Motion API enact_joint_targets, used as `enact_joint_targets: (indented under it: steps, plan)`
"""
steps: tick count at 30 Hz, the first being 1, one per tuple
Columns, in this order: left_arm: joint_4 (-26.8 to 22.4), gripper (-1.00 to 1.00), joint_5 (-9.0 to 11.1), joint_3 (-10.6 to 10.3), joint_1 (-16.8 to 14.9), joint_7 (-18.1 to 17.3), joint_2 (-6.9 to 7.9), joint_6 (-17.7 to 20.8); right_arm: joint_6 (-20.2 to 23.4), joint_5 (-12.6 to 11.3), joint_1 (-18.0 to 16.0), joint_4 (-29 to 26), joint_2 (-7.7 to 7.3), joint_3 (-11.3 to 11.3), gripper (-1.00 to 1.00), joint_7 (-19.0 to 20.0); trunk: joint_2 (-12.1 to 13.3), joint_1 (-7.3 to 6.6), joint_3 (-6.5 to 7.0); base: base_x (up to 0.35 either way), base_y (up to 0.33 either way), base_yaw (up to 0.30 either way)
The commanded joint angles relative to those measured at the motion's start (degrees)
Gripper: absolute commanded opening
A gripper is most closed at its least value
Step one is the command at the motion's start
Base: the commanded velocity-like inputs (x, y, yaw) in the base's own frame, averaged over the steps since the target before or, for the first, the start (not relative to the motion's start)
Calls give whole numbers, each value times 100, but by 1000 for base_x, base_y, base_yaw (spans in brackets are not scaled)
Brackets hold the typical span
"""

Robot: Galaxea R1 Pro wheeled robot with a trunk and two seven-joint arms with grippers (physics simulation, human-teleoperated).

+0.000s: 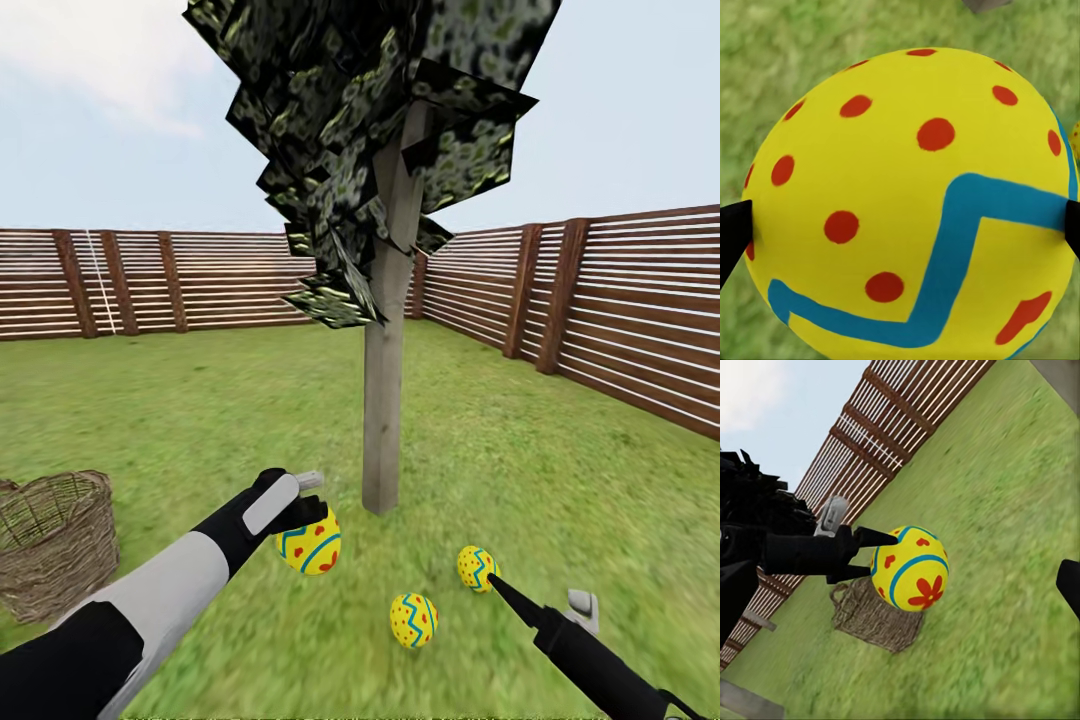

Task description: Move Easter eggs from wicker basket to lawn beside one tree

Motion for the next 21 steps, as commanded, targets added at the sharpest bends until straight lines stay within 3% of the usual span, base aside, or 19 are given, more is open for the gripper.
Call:
enact_joint_targets:
  steps: [1, 12, 21]
  plan:
    - [-7, -100, 51, -28, -6, 47, 3, -1, 35, -23, -2, -3, 3, -7, 100, 3, -44, 22, -33, 0, 0, 0]
    - [-8, -100, 34, -28, -6, -262, 15, -1, 49, -28, -1, -2, 3, -10, 100, 3, -485, 263, -333, 0, 0, 0]
    - [-11, -100, 17, -28, -6, -295, 21, -9, 60, -23, -5, -2, 3, -15, 100, 3, -846, 461, -579, 0, 0, 0]
